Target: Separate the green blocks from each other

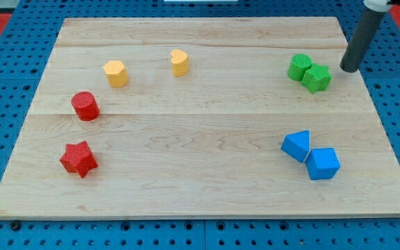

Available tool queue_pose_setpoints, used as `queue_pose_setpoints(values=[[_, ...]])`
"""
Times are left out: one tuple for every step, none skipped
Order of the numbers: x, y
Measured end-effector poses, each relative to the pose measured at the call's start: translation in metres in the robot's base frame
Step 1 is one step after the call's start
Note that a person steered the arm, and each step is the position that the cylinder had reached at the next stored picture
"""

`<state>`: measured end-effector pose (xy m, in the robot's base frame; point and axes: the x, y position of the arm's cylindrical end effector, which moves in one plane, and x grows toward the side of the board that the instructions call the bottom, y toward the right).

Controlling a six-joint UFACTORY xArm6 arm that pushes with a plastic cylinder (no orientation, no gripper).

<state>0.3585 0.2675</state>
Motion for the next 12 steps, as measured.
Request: queue_pose_setpoints(values=[[0.063, 0.0], [0.027, -0.002], [0.014, -0.002], [0.014, -0.002], [0.014, -0.005], [0.014, -0.037], [0.014, -0.085], [0.006, -0.082], [-0.001, -0.082], [-0.031, -0.079], [-0.046, -0.083], [-0.052, -0.104]])
